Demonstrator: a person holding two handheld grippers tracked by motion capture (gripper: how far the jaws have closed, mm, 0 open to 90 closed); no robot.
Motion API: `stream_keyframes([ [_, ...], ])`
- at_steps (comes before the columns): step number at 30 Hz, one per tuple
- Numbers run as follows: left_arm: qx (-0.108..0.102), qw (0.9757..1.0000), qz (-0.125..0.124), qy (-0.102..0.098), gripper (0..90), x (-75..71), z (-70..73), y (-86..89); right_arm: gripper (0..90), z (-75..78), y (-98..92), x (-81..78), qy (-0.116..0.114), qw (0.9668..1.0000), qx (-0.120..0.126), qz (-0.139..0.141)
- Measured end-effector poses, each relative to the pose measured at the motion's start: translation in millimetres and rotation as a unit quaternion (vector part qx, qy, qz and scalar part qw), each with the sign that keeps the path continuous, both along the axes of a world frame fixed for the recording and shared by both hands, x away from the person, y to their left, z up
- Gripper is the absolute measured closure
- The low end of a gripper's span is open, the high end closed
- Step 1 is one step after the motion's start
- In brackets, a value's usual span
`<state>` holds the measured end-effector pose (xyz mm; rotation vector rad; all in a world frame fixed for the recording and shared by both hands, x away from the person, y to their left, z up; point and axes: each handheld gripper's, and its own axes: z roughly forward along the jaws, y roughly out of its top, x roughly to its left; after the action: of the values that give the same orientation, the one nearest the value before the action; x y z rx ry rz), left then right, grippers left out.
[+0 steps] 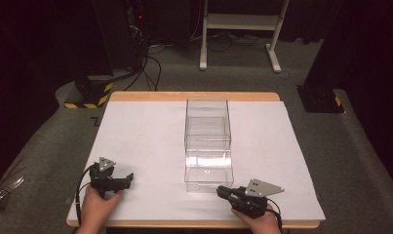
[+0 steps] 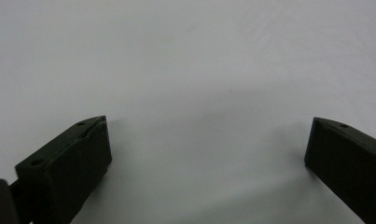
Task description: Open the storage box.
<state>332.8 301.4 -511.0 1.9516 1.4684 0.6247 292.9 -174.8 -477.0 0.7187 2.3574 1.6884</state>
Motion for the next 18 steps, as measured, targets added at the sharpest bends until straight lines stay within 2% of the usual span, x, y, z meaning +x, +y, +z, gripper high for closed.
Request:
stream_keyframes([
  [9,0.000,1.0000,0.000,0.000,0.5,0.0,0.0,0.0,78.7,5.8,-6.0,-0.1,-0.010,0.9998,0.008,-0.014],
  [13,0.000,1.0000,0.000,0.000,0.5,0.1,0.0,0.0,78.7,10.4,-9.5,-1.0,-0.022,0.9995,0.013,-0.019],
  [18,0.000,1.0000,0.000,0.000,0.5,0.1,0.0,0.1,78.2,17.0,-17.4,0.6,-0.038,0.9983,0.030,-0.034],
])
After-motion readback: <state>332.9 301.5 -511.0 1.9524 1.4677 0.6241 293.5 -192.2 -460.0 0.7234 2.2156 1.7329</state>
